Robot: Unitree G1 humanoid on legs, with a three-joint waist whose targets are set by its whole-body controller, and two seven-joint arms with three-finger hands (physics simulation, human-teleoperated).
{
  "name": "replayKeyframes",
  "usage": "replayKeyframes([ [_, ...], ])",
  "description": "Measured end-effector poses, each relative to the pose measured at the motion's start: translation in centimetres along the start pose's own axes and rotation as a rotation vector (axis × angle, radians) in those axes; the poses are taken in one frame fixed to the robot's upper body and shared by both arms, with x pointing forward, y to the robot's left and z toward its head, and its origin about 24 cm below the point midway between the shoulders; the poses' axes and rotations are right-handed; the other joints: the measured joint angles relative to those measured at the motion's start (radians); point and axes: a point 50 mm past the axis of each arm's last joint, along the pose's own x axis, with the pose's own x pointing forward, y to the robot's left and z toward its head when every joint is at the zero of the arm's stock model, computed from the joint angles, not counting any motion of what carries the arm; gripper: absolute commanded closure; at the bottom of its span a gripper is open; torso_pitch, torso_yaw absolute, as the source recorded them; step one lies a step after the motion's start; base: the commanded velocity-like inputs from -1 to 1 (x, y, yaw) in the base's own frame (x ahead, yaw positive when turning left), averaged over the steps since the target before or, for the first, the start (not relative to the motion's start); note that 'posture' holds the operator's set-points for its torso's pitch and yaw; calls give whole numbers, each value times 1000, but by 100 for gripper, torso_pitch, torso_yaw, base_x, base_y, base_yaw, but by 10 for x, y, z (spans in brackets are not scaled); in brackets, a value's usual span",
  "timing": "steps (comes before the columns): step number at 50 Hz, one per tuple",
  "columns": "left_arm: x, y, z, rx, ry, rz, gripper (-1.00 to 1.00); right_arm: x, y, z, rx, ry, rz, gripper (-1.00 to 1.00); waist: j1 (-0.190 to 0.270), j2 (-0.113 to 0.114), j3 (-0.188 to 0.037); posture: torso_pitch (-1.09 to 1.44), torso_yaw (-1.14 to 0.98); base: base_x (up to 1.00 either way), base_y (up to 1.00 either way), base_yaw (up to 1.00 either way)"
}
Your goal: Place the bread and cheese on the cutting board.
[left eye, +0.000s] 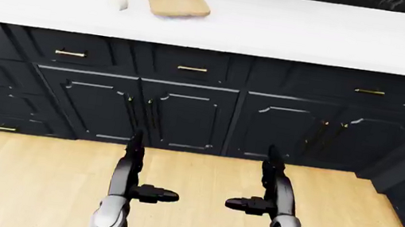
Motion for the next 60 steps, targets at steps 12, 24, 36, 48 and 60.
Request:
replayKeyframes([
  [12, 3, 0, 10, -23, -43, -16, -100, 2, 0, 10, -25, -51, -4, -100, 8, -5, -54, 0, 0, 0, 0, 0],
  [24, 51, -18, 81, 23, -168, -52, -100, 38, -2, 115, -19, -203, 1, -100, 12, -8, -68, 0, 0, 0, 0, 0],
  [36, 81, -7, 242, 23, -386, -48, -100, 59, -13, 246, -49, -309, 1, -100, 12, -5, -60, 0, 0, 0, 0, 0],
  [48, 28, 42, 321, 77, -546, 19, -100, -16, -56, 347, -141, -498, -72, -100, 11, -7, -22, 0, 0, 0, 0, 0],
  [60, 12, 63, 312, 42, -537, 18, -100, -19, -55, 342, -129, -454, -43, -100, 15, -3, -11, 0, 0, 0, 0, 0],
])
